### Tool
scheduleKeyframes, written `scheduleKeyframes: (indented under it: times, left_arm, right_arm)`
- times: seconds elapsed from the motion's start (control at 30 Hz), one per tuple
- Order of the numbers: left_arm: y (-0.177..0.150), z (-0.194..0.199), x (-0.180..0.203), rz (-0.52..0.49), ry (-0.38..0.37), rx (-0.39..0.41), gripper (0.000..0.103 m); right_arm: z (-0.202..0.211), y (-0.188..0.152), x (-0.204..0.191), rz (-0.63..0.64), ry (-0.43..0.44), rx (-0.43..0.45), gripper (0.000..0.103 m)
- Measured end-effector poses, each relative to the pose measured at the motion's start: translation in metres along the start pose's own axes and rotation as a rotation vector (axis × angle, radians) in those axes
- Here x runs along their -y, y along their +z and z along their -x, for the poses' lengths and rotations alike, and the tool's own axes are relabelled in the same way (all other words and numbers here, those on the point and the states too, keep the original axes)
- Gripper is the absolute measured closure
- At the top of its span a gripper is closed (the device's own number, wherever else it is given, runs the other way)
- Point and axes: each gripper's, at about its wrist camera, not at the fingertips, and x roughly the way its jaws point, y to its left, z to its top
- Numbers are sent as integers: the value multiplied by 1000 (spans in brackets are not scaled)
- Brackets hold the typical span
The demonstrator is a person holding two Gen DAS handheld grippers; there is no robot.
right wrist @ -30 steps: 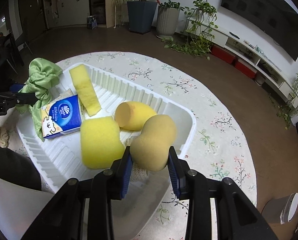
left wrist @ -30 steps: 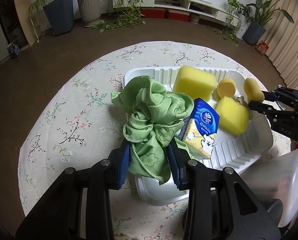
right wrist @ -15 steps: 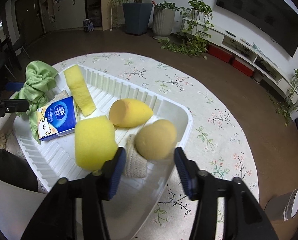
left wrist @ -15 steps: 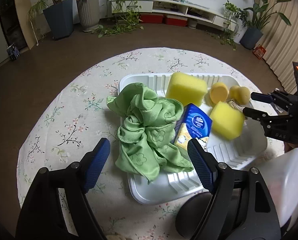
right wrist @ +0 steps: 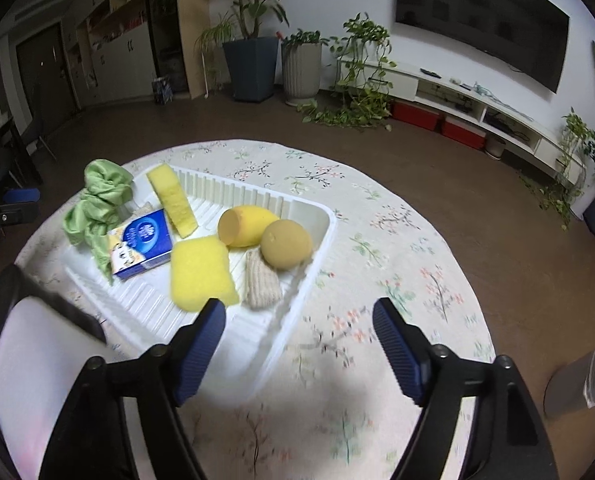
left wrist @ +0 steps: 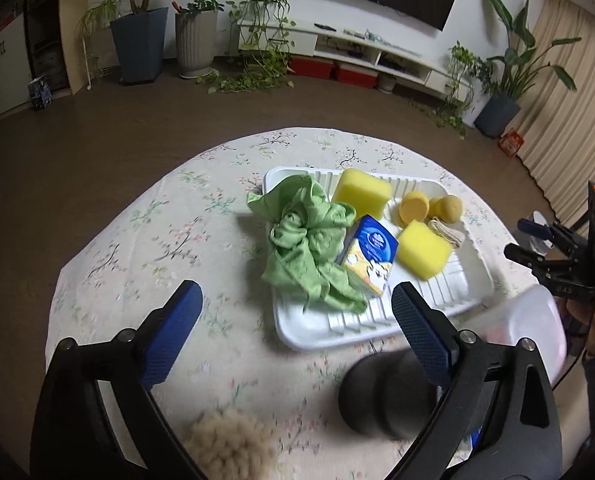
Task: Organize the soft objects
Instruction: 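Open the right tool to drop the beige sponge while the left tool releases the green scrunchie, then move both open tools back toward the cream knitted scrunchie on the table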
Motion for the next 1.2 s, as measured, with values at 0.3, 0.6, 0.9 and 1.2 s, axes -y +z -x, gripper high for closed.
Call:
scheduleKeyframes:
  times: [0.3,0.6,0.9,1.2]
  left_arm:
    - [-50,52,-7,62,-12,83,0]
    - [-124,81,0,42,10,96,0]
    - [-181,79,10,51,-3,40,0]
    - [-167,61,-4,48,50,30,0]
  right_arm:
    - [53,-41,1,-73,-16,70,0]
    - [111,-113,-7,-204,5,133,0]
    - [129,-177,-93,-165,94,109,0]
    - [104,-190,-158,-111,68,86,0]
